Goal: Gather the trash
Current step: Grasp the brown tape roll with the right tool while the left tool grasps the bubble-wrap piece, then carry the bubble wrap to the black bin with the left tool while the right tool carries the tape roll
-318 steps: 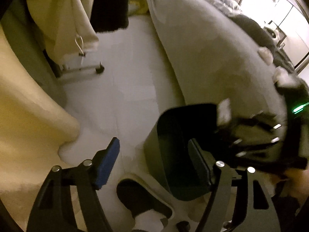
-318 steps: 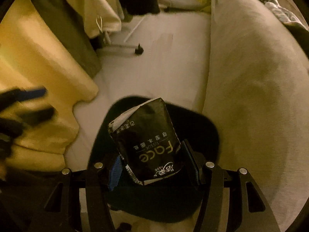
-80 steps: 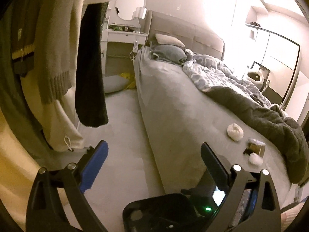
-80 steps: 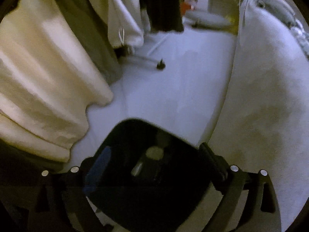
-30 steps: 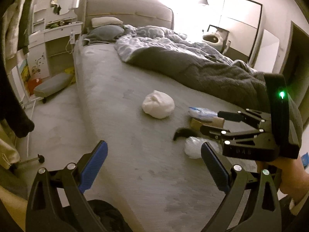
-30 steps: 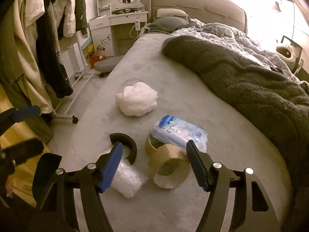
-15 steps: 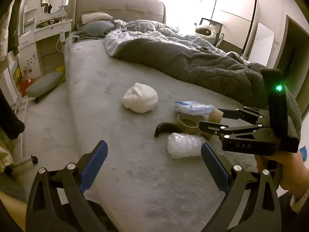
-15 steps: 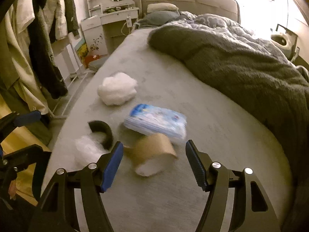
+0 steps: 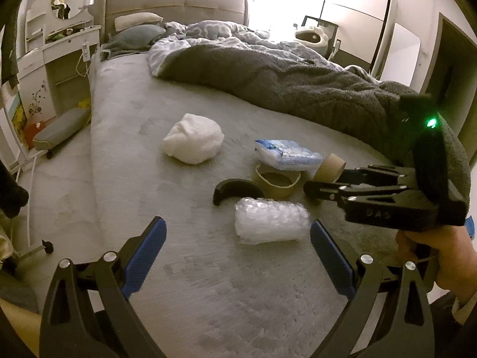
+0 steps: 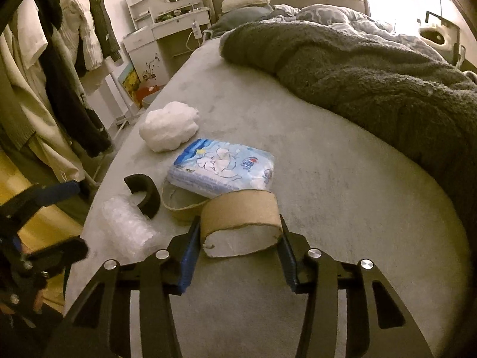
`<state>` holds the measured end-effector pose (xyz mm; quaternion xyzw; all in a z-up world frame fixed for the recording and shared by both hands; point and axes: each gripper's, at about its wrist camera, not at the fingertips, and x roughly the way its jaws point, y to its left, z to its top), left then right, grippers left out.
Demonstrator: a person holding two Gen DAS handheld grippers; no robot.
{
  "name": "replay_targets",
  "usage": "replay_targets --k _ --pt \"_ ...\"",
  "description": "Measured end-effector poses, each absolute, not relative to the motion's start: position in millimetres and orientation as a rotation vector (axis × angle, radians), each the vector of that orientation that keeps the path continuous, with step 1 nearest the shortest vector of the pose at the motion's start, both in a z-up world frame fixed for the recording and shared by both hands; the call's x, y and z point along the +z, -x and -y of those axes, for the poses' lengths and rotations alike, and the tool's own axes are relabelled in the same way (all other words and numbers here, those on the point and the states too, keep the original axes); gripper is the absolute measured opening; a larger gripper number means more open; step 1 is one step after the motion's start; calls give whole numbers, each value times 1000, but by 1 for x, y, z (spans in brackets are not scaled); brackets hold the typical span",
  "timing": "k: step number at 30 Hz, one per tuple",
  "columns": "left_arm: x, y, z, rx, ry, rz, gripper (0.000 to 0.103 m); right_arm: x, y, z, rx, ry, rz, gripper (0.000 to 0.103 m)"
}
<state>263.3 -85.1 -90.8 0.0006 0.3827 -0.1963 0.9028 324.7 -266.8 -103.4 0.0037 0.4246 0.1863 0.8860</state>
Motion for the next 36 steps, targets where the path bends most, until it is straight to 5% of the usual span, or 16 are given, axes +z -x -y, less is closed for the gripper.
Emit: replay_targets --k 18,25,36 --pt "-114 -271 124 -391 -70 -803 97 -93 -316 305 358 -70 -842 48" --pt "-119 -277 129 -389 -76 -828 68 -89 -314 308 353 -68 -833 48" --pt "-106 -270 112 -394 -15 -822 66 -66 -317 281 397 -59 -788 48"
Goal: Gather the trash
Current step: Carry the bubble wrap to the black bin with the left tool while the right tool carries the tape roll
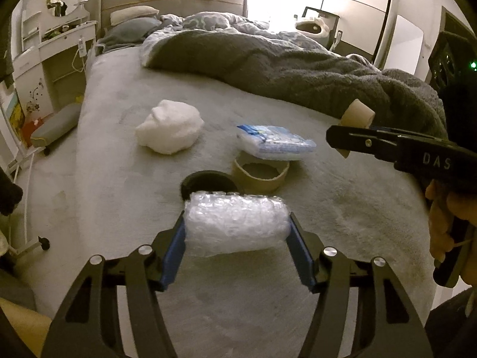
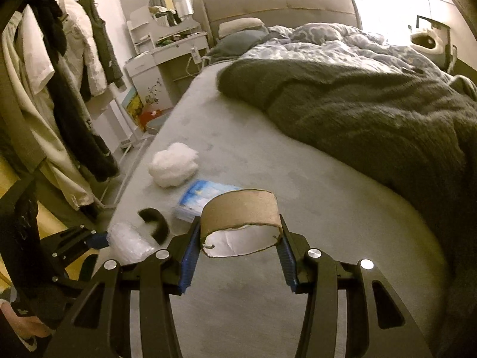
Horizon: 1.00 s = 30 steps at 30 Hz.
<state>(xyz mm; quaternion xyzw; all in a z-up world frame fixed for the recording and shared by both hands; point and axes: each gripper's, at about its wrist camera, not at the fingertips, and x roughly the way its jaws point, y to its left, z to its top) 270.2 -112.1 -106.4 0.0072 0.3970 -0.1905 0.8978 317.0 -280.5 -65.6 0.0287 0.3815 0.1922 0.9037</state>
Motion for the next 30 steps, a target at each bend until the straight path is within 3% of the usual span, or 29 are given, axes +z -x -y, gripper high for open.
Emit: replay_targets --k 17,30 --pt "-99 -254 23 -263 16 -817 66 -54 -317 177 528 21 -788 48" --pt "-127 -240 -55 -148 23 -939 66 -53 -310 83 657 89 -806 48"
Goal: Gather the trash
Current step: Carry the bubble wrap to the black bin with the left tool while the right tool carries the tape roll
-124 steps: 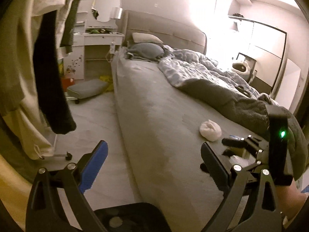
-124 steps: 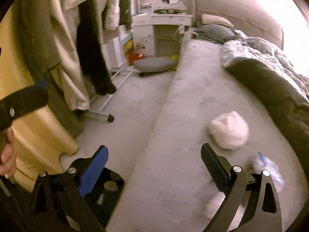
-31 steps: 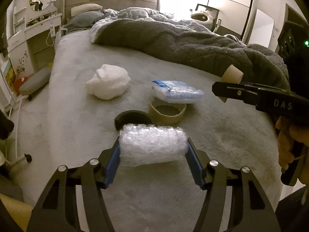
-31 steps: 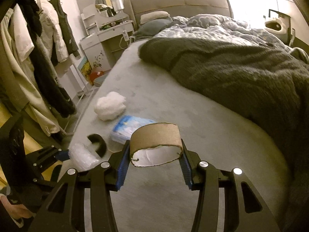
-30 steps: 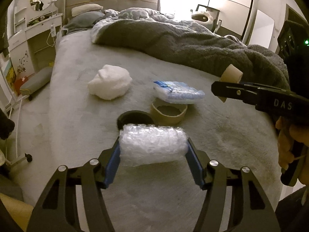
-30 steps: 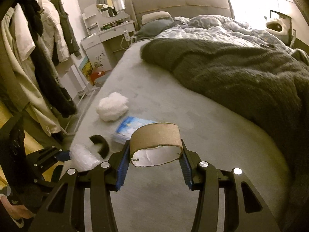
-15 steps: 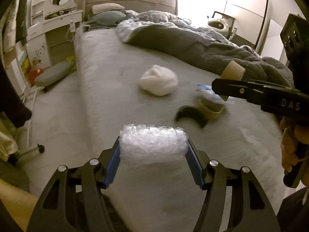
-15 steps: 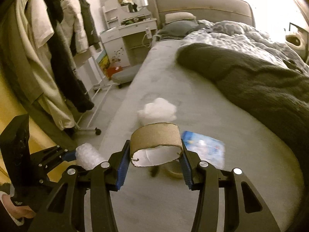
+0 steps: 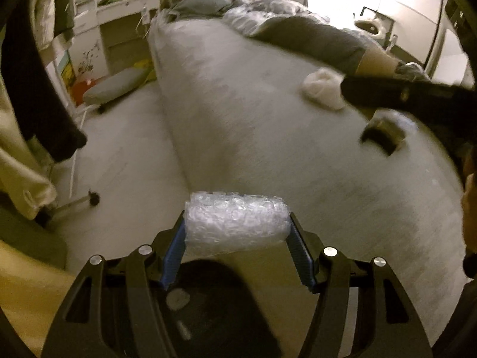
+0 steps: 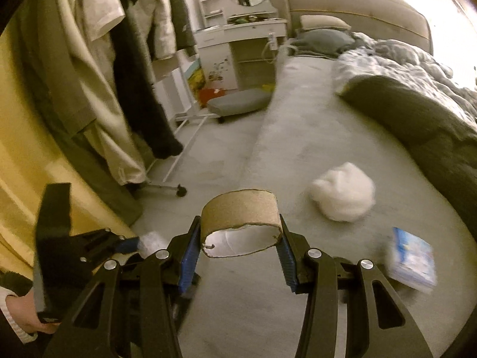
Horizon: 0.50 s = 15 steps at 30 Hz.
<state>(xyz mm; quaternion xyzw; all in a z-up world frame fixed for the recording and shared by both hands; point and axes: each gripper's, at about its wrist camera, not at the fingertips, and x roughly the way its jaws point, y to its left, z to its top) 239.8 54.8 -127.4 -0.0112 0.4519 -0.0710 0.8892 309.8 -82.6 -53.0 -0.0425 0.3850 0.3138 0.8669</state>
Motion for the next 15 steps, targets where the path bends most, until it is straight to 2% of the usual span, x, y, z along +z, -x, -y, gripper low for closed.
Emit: replay_targets --k 15 --pt "-194 -214 -134 -58 179 -1253 66 -79 -298 -4 748 177 -888 48"
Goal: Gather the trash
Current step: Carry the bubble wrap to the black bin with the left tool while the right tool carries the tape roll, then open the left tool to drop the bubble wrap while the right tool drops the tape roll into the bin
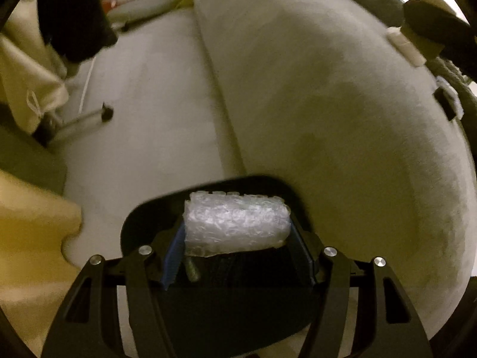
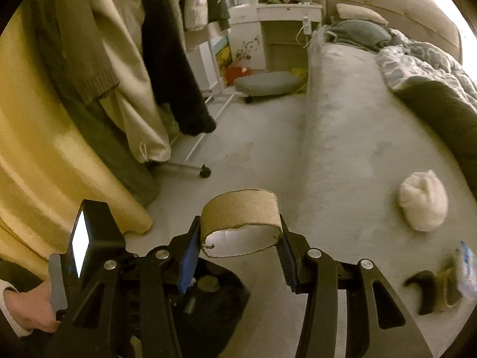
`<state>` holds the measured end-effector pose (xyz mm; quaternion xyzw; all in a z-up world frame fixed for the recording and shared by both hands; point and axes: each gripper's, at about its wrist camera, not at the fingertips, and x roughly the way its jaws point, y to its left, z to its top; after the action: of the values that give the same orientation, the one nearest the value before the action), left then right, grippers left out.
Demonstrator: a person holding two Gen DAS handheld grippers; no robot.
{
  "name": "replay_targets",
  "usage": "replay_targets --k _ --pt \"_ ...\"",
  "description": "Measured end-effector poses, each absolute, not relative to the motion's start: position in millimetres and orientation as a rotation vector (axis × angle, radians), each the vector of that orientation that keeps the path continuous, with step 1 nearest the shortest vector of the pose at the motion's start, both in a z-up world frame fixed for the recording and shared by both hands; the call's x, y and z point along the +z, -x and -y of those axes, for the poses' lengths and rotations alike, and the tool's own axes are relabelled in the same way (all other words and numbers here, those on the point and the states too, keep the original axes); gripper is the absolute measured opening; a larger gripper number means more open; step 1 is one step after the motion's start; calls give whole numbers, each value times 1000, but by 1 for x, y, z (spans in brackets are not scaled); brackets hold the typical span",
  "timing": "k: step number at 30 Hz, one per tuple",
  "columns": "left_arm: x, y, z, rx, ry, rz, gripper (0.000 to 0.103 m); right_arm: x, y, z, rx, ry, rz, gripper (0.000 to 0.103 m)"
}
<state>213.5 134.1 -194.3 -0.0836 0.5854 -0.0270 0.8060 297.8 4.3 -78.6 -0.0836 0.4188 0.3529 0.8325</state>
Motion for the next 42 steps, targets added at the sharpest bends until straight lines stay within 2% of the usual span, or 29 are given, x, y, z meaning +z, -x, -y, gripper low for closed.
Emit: replay_targets --k 9,17,30,37,42 --pt "-217 -185 -153 -70 201 -1389 68 -100 -288 -43 795 225 -951 48" --pt "-217 -166 -174 -106 221 -1415 89 -119 -279 -71 826 268 -1010 48" --pt "-163 -147 -221 -33 230 -1230 88 -182 -264 -111 831 361 -1176 48" --pt "-134 -139 -239 3 238 -1112 79 -216 -254 -123 826 426 -1238 48" --pt "-119 -136 -248 7 252 -1035 76 -240 -246 -131 830 457 -1294 48"
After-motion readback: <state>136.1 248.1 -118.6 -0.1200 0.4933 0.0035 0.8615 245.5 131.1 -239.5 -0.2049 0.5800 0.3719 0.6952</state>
